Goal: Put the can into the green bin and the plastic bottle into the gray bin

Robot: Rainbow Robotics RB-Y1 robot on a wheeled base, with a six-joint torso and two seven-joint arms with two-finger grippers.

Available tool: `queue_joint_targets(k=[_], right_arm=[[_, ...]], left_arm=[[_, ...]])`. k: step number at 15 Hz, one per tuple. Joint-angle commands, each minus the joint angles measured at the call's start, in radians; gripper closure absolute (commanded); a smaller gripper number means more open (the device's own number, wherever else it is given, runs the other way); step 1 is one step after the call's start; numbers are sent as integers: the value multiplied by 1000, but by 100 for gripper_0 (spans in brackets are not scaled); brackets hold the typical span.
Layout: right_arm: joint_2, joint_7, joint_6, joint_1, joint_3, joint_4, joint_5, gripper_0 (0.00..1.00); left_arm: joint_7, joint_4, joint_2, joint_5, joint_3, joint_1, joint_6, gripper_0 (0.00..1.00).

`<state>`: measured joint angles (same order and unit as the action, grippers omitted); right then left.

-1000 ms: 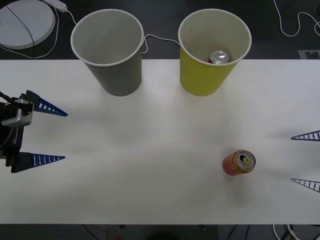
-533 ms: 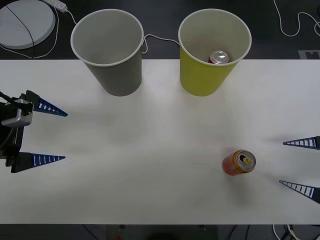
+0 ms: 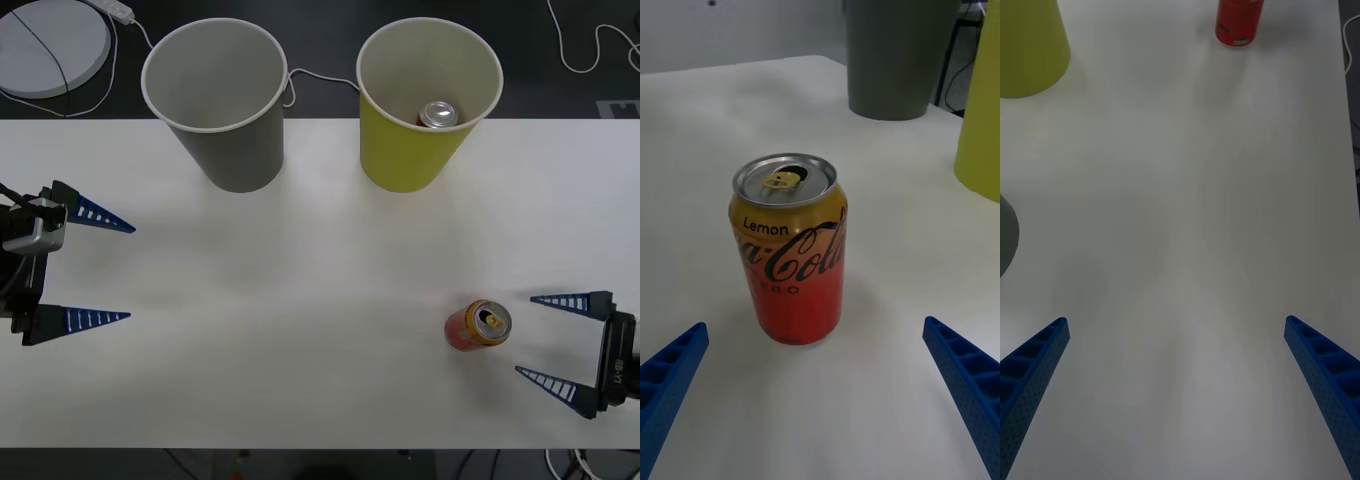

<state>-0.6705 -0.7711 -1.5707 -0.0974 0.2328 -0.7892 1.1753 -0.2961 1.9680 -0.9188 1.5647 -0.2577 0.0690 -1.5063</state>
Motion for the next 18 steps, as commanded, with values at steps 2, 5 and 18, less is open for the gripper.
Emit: queue_joint_targets(k=[2, 5, 18], right_arm=[[38, -14, 0, -13, 0, 33, 0, 0], [71, -17, 0, -18, -1, 33, 0, 0], [170, -17, 28, -59, -38, 33, 0, 0]], left_arm=[[0, 0, 0, 0, 0, 0, 0, 0], [0, 0, 0, 0, 0, 0, 0, 0], [0, 0, 0, 0, 0, 0, 0, 0]])
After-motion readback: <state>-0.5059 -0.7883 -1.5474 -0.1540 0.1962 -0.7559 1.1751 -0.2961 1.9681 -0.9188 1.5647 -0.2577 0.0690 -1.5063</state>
